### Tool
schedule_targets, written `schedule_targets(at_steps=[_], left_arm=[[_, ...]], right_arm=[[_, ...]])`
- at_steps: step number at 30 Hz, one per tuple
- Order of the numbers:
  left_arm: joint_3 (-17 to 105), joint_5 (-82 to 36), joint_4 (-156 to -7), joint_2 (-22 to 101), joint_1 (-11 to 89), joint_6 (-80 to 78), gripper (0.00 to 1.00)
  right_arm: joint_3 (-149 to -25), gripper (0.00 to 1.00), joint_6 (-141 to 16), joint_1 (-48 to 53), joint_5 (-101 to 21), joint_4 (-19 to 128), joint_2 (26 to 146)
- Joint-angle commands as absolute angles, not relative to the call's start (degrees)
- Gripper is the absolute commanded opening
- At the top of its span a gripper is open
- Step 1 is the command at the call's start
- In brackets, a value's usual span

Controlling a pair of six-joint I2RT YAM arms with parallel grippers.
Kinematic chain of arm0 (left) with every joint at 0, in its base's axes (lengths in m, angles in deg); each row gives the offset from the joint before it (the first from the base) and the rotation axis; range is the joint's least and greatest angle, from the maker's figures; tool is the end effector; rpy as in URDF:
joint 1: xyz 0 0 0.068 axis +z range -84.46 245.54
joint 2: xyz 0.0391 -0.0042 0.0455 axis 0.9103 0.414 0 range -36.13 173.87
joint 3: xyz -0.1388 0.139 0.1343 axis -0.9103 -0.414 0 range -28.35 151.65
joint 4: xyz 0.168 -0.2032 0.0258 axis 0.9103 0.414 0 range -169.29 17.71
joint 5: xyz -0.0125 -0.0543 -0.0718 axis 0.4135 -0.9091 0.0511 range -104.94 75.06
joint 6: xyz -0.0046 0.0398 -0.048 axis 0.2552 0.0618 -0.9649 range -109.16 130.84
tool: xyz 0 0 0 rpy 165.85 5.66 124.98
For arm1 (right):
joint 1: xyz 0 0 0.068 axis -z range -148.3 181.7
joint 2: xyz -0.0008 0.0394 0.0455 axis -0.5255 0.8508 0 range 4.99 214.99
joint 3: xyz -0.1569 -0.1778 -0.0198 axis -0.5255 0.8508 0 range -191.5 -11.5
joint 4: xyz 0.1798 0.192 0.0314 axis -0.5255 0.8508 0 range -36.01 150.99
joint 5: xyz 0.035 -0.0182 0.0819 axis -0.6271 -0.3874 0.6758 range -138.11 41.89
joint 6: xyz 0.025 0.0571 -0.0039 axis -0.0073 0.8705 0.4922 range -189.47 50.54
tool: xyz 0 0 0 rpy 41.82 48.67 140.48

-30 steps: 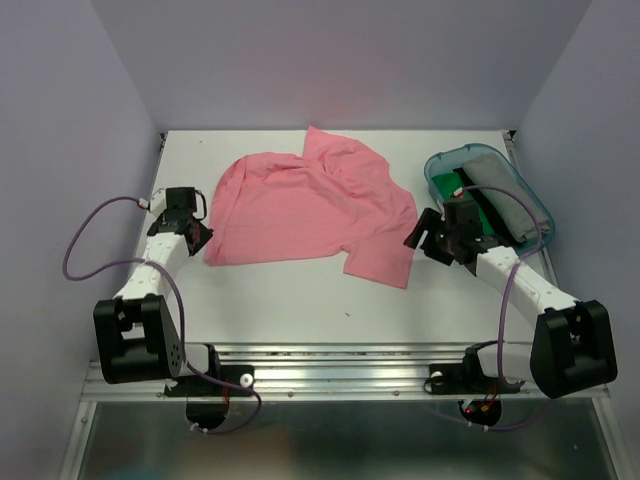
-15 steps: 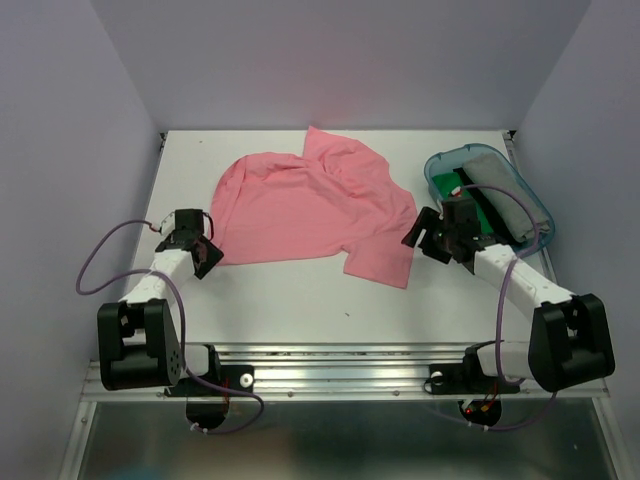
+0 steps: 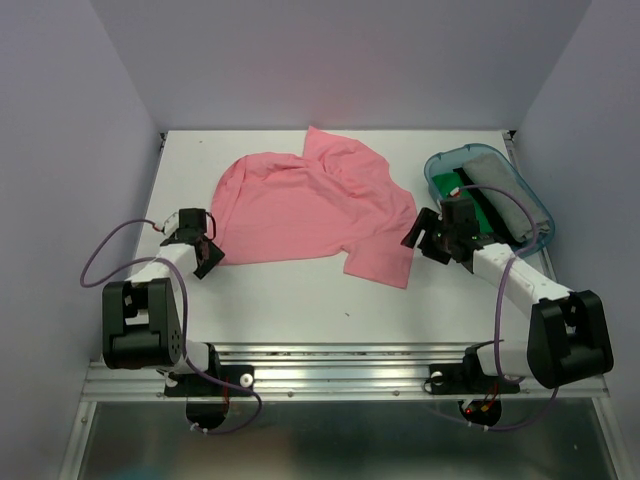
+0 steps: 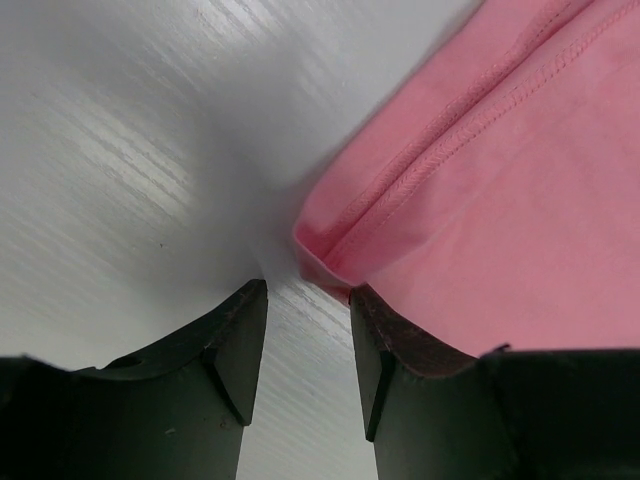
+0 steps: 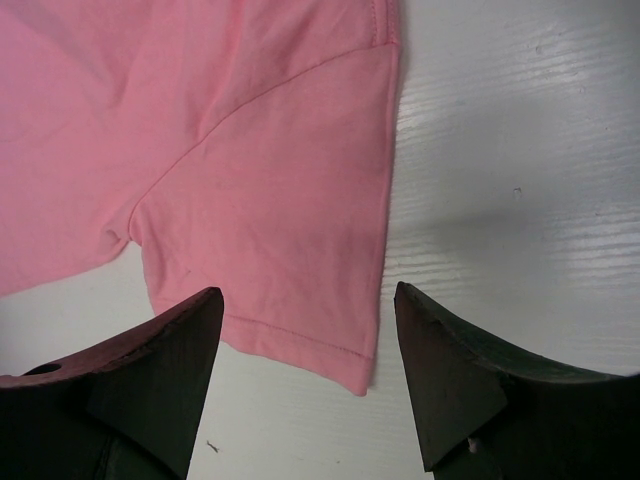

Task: Roll the t-shirts
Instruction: Flatten out the T-shirt at the center of the board.

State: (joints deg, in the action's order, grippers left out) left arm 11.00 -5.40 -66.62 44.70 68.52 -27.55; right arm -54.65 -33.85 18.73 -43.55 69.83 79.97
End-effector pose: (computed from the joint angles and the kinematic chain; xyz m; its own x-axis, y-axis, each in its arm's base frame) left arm 0.2798 0.0225 0.1206 -0.5424 -0.6415 -0.5425 -0.6188 0.7418 -0.2584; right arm 0.2776 0.0679 0.1635 -0.7463 0.4238 -0.5132 0.1952 0.8765 0.4400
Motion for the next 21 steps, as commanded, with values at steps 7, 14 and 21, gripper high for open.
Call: schedule_targets(at_steps=[7,14,21], left_arm=[[13.7,-0.2,-70.1,46.0,68.4,-28.6,0.42],[13.5,-0.4,-72.2,47.7,68.4,-29.9,0.36],[13.5,-1.7,-74.5,48.6,68.4,-30.3,0.0]], right_arm=[[-57.2,0.75,-34.7,18.9,-43.5,68.1,79.7],[-57.2,0.75,-35.1,18.9,-44.1,68.8,79.7],[-52.3,0.82,-33.8,18.3,-41.8,69.0,81.1]])
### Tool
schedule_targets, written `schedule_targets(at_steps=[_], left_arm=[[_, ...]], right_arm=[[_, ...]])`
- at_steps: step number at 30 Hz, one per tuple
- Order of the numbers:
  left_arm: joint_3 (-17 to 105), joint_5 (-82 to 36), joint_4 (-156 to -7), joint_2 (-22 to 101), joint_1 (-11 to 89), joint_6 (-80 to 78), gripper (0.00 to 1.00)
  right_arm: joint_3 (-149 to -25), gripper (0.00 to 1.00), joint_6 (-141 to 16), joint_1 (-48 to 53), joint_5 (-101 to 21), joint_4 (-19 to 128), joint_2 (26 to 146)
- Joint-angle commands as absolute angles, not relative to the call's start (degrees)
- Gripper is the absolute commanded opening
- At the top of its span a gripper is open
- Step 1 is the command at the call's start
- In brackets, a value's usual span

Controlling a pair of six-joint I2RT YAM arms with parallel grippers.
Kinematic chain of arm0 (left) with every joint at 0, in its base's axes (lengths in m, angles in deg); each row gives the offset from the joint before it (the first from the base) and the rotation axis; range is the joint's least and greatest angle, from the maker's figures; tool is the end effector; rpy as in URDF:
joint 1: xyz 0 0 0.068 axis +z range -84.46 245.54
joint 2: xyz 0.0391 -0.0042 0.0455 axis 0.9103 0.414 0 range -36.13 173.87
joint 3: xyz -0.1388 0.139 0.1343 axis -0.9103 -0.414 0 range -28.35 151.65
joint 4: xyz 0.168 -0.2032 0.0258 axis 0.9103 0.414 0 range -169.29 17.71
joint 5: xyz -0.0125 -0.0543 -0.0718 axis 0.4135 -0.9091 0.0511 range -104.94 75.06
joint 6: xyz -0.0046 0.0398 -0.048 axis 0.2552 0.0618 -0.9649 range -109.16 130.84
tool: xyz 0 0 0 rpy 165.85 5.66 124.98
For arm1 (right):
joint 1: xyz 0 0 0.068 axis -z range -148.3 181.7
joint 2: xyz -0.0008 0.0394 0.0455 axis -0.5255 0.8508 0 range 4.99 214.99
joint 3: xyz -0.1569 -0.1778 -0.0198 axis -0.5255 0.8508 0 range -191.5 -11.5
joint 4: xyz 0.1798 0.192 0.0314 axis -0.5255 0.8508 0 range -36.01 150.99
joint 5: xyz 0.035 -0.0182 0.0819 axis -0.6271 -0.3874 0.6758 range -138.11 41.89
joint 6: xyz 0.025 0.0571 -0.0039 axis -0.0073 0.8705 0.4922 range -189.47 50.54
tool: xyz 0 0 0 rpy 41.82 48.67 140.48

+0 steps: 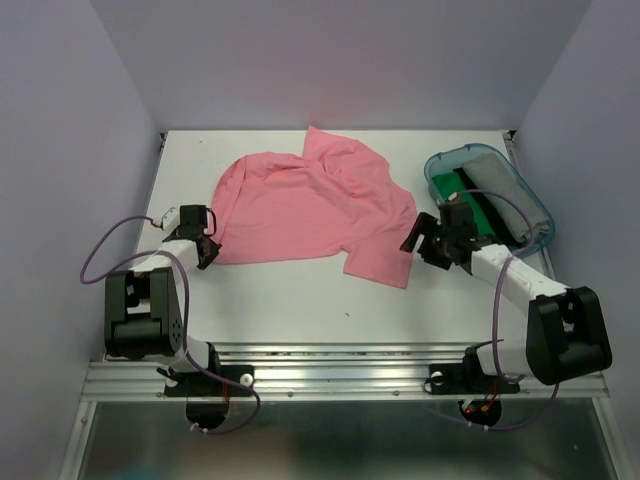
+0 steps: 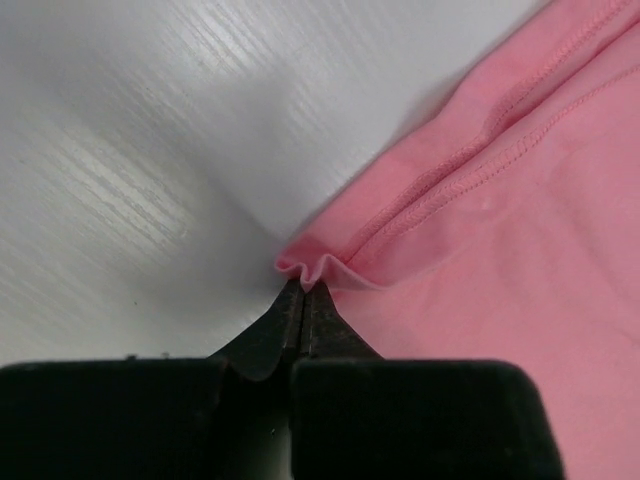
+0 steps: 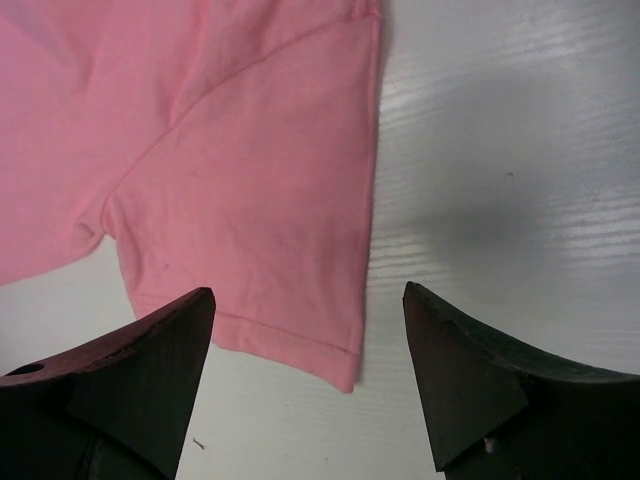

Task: Roll the t-shirts
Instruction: Flatten out the T-shirt at the center of the board.

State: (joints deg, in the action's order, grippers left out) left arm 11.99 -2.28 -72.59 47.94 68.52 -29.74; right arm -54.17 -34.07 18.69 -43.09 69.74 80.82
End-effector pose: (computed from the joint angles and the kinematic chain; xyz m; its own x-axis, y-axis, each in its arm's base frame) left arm 0.2934 0.0257 0.1187 -0.4610 -0.6595 -0.5937 -0.6451 0.7085 -0.2861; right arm 0.2768 0.0684 0.1570 -0.7610 0.4164 -0.4976 0.1968 0.8789 0.4345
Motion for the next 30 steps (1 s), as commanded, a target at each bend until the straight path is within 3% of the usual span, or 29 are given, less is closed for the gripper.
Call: schedule_targets(at_steps=[1,7,11,20,22,23,24,25,27,30], left_arm=[[13.7,-1.7,-74.2,48.9,68.4,-30.2,0.0],[13.3,-2.5,-74.5,46.7,68.4,-31.2,0.0],[13.8,-2.5,-73.8,45.0,68.4,-30.6,0.0],[15.0,-1.9,-72.4,42.9,68.4,-29.4,0.0],[15.2,-2.1,-72.3,42.4,68.3,-29.2,0.0],[15.3,-2.2,-72.3,42.3,68.4,-29.2,0.0],[15.4,-2.3,-72.1,42.1,68.3,-29.2,0.0],[15.5,-2.8,-72.1,41.9,68.4,-29.0,0.0],[16.4,-3.2,-71.6,41.8,68.4,-28.8,0.0],[18.3,-3.3,-69.5,41.7,68.4,-28.8,0.0]], right_arm=[[-51.9,0.82,-33.5,17.5,-41.9,69.4,80.6],[-48.1,0.81,-26.9,10.1,-46.3,71.8,79.3],[-43.8,0.71,-18.5,9.4,-47.2,69.5,77.2],[-36.1,0.66,-8.2,9.4,-51.8,60.6,75.6],[-37.2,0.54,-7.6,9.4,-50.6,58.2,79.1],[-37.6,0.37,-7.2,9.4,-50.1,56.6,80.1],[-38.6,0.28,-7.2,9.4,-49.8,55.8,81.0],[-39.4,0.13,-7.2,9.4,-50.1,55.2,81.9],[-41.4,0.02,-8.2,9.4,-52.8,54.6,81.9],[-48.6,0.01,-11.5,9.4,-57.7,58.2,80.1]])
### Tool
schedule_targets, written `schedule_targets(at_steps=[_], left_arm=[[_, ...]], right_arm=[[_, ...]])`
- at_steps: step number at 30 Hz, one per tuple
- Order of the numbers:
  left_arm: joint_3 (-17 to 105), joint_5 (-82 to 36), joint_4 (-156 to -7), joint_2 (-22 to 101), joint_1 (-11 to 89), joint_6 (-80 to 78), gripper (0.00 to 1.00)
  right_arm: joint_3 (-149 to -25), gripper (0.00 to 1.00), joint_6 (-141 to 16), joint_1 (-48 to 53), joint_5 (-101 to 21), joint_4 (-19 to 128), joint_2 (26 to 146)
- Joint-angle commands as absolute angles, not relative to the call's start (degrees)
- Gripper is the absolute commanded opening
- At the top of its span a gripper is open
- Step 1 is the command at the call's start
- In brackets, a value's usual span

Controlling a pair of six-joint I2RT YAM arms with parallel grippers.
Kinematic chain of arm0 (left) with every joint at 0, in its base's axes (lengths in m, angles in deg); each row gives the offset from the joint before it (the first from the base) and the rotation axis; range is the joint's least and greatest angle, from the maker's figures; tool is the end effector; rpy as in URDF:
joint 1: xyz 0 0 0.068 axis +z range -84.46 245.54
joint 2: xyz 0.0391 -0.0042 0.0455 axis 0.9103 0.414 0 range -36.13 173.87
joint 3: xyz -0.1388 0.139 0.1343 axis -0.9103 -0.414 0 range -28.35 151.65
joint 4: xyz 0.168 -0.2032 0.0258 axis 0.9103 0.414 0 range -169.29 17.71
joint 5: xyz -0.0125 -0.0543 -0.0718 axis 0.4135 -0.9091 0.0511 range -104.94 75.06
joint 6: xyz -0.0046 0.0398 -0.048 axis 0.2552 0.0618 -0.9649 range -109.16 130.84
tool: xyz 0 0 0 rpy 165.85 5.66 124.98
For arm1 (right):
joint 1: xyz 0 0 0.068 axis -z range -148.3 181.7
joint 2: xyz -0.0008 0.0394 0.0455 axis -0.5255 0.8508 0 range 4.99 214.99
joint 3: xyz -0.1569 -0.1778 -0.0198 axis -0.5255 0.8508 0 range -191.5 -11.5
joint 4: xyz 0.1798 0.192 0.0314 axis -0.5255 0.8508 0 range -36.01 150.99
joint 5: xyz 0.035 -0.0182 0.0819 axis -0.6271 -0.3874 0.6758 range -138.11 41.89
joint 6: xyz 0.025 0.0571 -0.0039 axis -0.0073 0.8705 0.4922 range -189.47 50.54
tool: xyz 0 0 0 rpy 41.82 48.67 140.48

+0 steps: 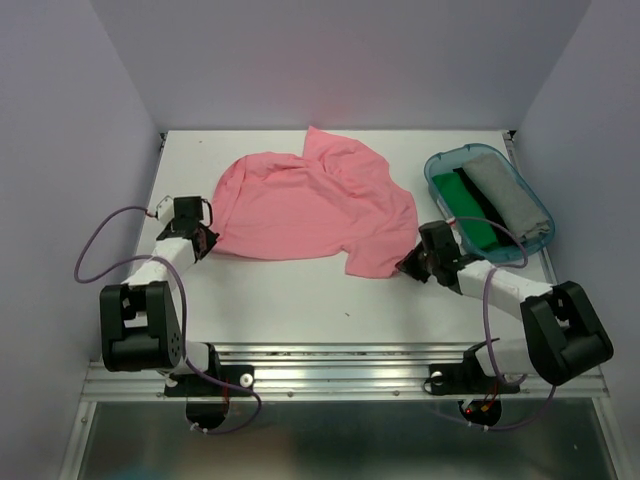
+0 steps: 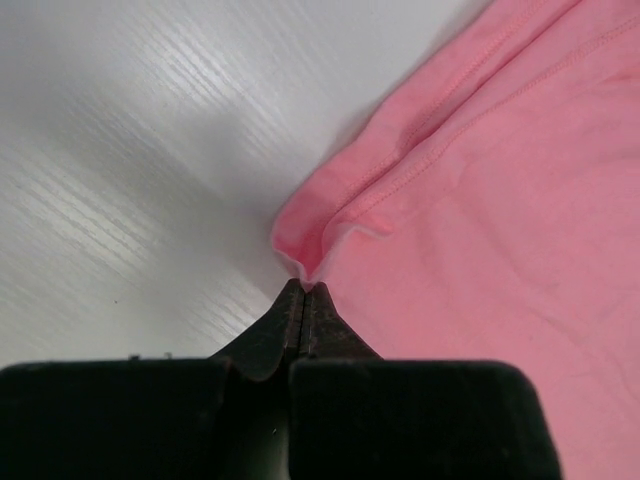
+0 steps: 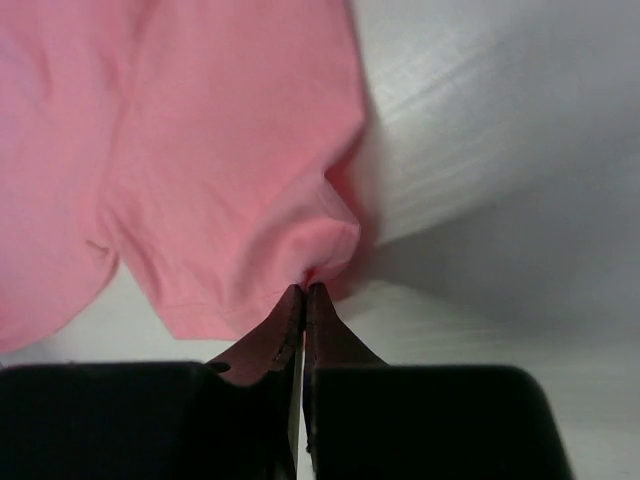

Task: Roll the t-shirts
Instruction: Flatten out the T-shirt at the center of the board.

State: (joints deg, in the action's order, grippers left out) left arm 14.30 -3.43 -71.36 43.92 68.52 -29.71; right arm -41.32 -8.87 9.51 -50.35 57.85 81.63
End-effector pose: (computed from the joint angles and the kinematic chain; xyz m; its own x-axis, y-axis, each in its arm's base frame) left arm 0.2985 0.0250 0.1487 -0.4154 -0.6595 -0.6264 -0.6068 0.7140 -0.3493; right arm 0.2399 0.0960 0.1008 -0.6605 0.6707 -0.3374 0.4500 0.7134 0.5373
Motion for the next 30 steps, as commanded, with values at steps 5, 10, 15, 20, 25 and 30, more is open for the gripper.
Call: schedule_targets(at_steps=[5,10,15,20,25,30], left_arm=[[20.8,-3.7,-67.6,38.0,68.4,-28.7,0.0],[18.5,-5.1,-65.2,35.3,68.4,-29.6,0.0],[10.6,-10.4,-68.9,34.0,68.3,-32.3,0.0],[10.2,-9.1,-68.8,34.3,68.3,-31.6,0.0],[11.7,-8.3,-68.6,34.9,68.3,-30.8,0.0],[11.9,-7.4,-68.5,35.1,68.3,-30.4,0.0]], right_arm=[[-55.0,0.01,-17.5,9.4,-63.9,64.7,71.3],[-51.9,0.01,-19.8,9.4,-63.2,70.9,66.7],[-41.8,0.18,-15.1,9.4,-55.8,72.1,66.7],[-40.0,0.75,-12.8,9.4,-56.2,72.9,65.7],[-41.6,0.78,-13.2,9.4,-55.2,72.9,68.9],[-41.3,0.76,-12.1,9.4,-49.6,69.6,72.4]])
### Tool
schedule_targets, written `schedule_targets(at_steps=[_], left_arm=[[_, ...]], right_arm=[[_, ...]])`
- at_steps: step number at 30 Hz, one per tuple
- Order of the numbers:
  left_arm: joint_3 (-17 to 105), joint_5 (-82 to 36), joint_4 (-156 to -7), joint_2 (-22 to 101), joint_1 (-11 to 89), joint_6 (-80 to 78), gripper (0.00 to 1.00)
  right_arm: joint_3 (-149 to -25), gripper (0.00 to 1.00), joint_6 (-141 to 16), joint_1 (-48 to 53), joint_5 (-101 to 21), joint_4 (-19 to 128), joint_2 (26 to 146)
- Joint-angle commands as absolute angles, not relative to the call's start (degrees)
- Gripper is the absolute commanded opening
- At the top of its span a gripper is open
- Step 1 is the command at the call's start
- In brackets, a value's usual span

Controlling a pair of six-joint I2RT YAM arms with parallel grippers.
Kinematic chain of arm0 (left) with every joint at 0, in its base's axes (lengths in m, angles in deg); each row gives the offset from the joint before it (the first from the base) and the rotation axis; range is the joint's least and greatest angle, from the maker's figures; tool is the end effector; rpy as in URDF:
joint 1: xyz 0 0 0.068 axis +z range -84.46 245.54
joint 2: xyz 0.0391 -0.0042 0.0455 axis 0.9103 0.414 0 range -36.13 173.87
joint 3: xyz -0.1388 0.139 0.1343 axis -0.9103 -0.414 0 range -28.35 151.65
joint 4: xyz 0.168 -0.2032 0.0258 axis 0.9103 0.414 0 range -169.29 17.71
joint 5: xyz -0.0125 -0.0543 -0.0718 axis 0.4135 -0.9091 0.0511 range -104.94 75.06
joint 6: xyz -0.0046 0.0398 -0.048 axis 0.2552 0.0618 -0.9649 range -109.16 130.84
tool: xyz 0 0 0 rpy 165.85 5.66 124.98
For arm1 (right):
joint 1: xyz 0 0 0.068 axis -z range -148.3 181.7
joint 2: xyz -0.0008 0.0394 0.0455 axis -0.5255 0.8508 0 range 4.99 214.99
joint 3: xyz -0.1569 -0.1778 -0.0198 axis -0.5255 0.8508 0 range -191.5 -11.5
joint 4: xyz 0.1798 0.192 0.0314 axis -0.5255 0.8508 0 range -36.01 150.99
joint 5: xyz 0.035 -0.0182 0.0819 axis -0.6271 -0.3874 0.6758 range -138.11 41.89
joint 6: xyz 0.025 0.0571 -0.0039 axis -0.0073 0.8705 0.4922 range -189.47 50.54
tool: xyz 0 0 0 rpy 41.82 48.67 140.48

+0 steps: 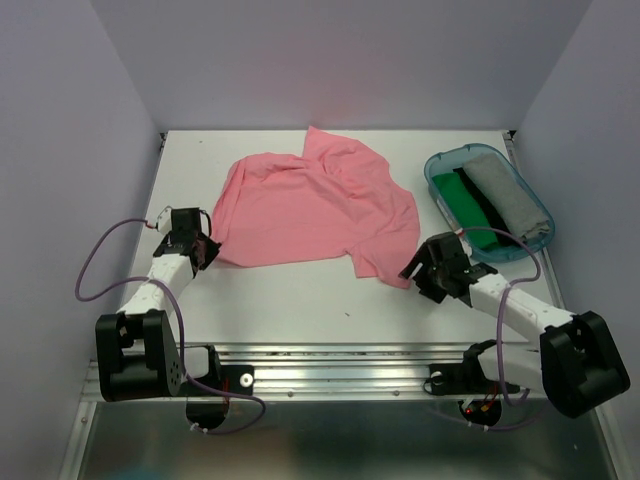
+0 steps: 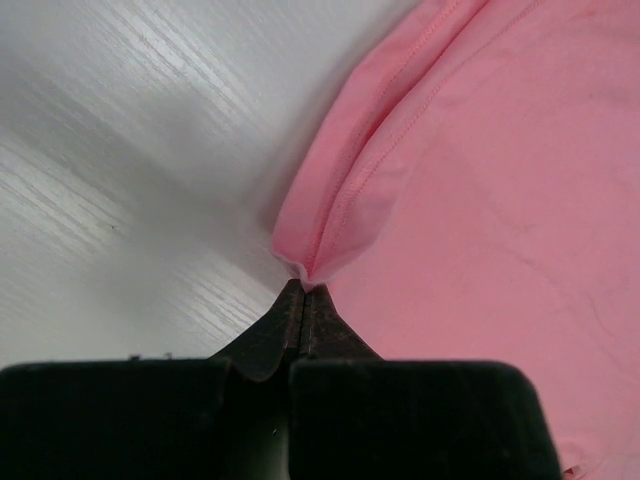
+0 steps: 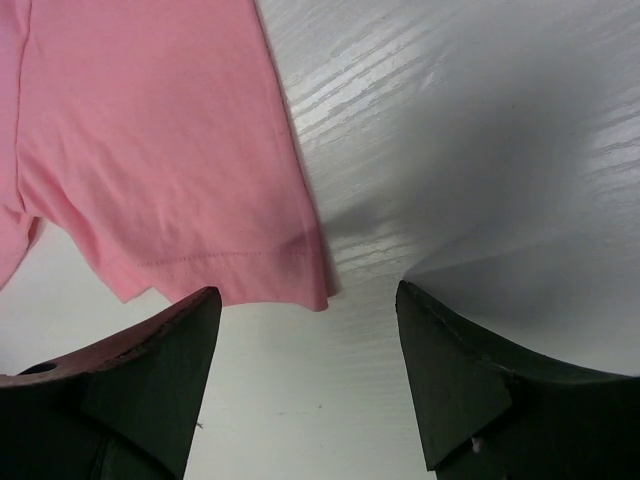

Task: Roll the t-shirts
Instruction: Flatten out the T-shirt at the center of the board.

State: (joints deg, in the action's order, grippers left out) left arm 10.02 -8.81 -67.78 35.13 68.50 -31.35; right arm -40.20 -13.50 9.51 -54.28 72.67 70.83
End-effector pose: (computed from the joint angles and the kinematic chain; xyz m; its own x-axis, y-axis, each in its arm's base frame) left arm 0.2743 0.0193 0.1597 -0.4321 -0.6910 -0.5795 -0.5637 0.7085 -0.4245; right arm 0.2143 0.0820 0.1186 -0.6936 0.6069 -0.3881 0.4559 0.7869 0.4159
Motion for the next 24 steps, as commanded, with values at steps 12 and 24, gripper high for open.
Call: schedule_targets(at_steps=[12,24], left_arm=[[11.9,-7.7,-68.9,35.1,68.3,-30.1,0.0],[12.3,-7.7,-68.5,34.5,68.2,-29.9,0.0]], right_arm=[[-39.6,0.54,-8.8,9.4,-47.1,58.9,79.7],[-43.6,0.03,-9.4,9.4,-52.2,56.3,81.8]])
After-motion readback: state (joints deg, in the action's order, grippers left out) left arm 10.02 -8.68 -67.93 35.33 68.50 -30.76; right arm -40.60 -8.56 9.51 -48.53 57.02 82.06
